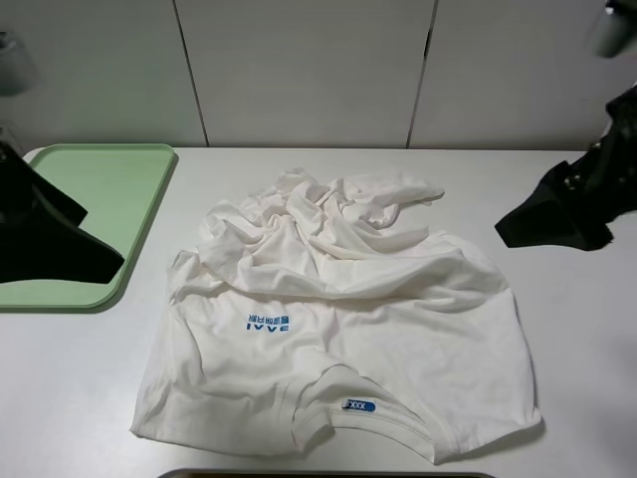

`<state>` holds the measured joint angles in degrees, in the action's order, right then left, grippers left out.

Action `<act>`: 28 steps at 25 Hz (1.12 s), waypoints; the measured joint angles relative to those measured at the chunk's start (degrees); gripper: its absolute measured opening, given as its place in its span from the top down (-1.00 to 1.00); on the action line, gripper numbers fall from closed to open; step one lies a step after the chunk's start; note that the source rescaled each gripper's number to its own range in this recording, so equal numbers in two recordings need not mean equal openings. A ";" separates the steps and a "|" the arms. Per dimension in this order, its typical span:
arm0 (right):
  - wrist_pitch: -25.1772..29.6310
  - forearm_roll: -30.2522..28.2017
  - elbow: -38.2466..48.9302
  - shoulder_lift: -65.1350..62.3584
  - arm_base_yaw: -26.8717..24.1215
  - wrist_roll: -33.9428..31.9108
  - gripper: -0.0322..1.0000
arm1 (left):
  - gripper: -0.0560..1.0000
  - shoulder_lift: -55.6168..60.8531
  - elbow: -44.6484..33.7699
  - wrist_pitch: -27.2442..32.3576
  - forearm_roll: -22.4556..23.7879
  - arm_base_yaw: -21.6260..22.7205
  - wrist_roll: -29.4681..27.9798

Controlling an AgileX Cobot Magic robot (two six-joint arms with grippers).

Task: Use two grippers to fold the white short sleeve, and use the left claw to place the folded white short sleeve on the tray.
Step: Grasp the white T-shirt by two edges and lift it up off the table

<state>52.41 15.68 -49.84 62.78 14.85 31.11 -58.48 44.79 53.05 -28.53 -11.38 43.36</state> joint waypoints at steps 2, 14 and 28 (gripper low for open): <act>-1.19 -0.01 0.00 1.59 0.00 0.12 -1.00 | -0.78 -4.18 0.62 -1.05 -0.88 0.00 1.06; -9.93 -10.46 0.00 20.01 8.26 4.84 -1.00 | -0.77 -15.68 4.66 -10.53 -0.62 -7.27 15.94; -22.42 -25.64 0.00 27.88 12.67 3.57 -1.00 | -0.77 -26.62 4.66 -14.16 4.24 -7.45 16.34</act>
<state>30.00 -9.96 -49.84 90.66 27.52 34.67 -85.10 49.45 38.89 -24.30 -18.83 59.71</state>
